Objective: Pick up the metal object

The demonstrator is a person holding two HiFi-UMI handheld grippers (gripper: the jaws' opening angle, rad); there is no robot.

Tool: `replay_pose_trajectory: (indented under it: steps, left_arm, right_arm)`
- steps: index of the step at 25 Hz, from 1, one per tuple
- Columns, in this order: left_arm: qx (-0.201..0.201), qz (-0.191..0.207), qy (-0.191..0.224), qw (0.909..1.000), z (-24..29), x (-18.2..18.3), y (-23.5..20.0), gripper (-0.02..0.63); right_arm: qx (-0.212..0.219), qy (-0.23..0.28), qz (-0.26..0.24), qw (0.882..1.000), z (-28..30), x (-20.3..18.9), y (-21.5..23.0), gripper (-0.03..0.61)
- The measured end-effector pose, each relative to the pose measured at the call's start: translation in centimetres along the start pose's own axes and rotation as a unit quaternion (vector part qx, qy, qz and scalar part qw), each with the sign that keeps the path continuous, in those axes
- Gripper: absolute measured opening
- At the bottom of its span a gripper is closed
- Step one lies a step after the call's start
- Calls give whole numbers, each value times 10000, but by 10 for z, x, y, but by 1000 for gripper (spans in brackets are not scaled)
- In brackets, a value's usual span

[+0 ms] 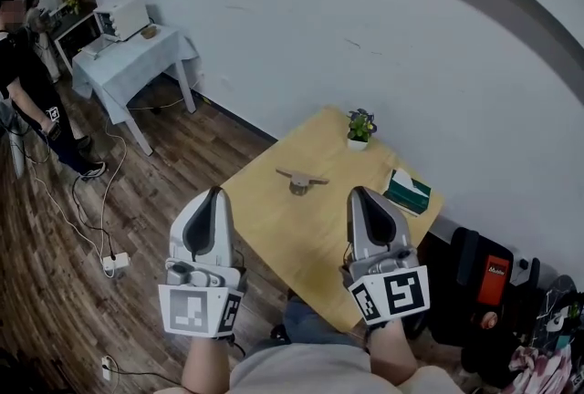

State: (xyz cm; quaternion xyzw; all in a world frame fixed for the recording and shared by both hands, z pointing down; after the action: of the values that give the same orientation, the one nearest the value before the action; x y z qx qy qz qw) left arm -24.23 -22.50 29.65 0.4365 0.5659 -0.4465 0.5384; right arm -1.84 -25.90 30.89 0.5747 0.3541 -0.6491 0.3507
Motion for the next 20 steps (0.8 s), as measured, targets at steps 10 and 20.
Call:
replay_pose_trajectory:
  steps: [10,20]
  left_arm:
    - [-273,33,-502,9984,63,-35,4,6]
    - [-523,-58,-1514,9871,113,-103,13,6]
  right_arm:
    - [-132,-331,193,9992,41,-25,33,2]
    - [-159,-789,438,9958,66,-64,57,2]
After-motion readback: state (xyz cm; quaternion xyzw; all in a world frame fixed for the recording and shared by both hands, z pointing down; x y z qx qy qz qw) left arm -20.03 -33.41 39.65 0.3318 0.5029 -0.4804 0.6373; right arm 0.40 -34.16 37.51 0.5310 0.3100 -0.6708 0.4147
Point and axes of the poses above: the fingertips, and each gripper's own axes: z forward along the fingers, y to its right, x out of its top, the point moved 4 cm from there along -z, backward along the fingers, and after that the axes turned 15 degrees about -y, right-handed, at the moved point
